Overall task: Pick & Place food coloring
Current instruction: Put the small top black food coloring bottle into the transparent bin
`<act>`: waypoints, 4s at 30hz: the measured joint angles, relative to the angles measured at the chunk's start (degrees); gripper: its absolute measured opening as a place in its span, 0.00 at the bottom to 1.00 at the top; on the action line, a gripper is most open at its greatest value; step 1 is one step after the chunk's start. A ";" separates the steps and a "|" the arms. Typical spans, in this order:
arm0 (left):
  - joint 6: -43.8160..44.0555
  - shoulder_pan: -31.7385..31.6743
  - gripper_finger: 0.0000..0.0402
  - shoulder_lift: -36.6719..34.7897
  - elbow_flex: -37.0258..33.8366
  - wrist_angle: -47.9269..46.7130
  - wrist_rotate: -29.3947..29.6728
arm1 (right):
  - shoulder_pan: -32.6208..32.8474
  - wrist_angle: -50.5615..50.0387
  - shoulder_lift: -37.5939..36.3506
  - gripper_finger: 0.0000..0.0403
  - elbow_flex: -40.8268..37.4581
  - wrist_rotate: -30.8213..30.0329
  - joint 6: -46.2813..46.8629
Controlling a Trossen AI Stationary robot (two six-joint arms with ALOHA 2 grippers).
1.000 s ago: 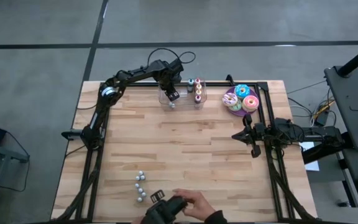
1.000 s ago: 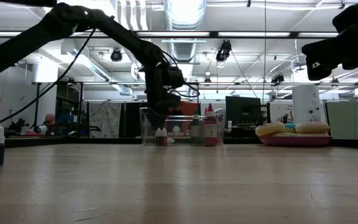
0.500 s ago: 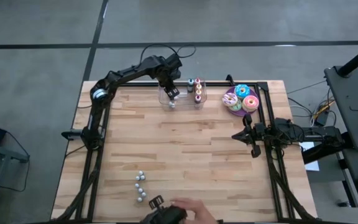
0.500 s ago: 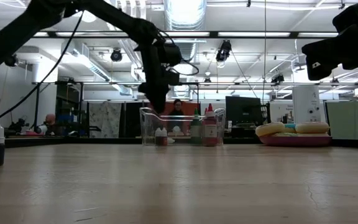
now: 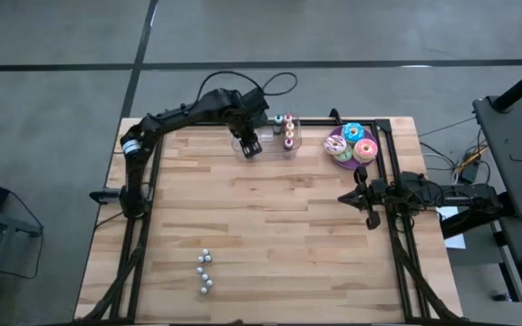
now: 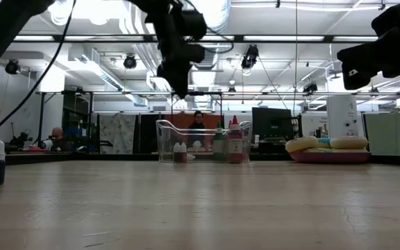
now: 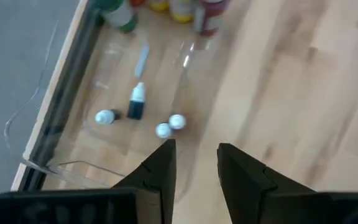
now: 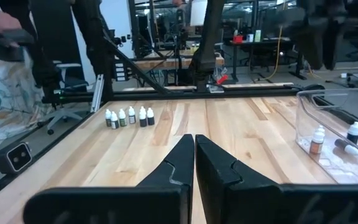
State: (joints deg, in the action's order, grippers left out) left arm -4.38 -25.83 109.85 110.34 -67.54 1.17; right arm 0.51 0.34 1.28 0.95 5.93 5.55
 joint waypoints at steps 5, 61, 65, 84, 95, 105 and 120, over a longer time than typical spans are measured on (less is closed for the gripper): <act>0.38 5.03 0.22 -2.84 -0.06 -2.43 -0.17 | 0.01 0.00 0.00 0.02 -0.02 0.07 0.02; 22.29 47.18 0.43 -33.67 -55.53 16.83 -3.66 | -0.02 0.00 -0.02 0.02 0.00 0.00 0.02; 22.34 49.84 0.43 -32.57 -56.30 18.11 -3.61 | 0.01 0.00 -0.02 0.02 0.00 0.03 0.01; 23.33 52.94 0.43 -25.60 -56.30 23.39 -3.52 | -0.01 0.00 -0.02 0.02 -0.02 0.02 0.02; 23.28 52.94 0.43 -24.16 -56.30 23.60 -3.52 | -0.01 0.00 -0.02 0.02 -0.02 0.03 0.02; 23.15 52.94 0.43 -24.16 -56.92 23.64 -3.52 | 0.00 0.00 -0.02 0.02 -0.01 0.01 0.01; 22.36 52.94 0.43 -22.47 -58.01 27.08 -3.59 | 0.00 0.00 0.00 0.02 0.00 0.02 0.02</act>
State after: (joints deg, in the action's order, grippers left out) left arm 17.98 27.11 87.38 52.34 -40.46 -2.42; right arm 0.51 0.34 1.28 0.95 5.95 5.56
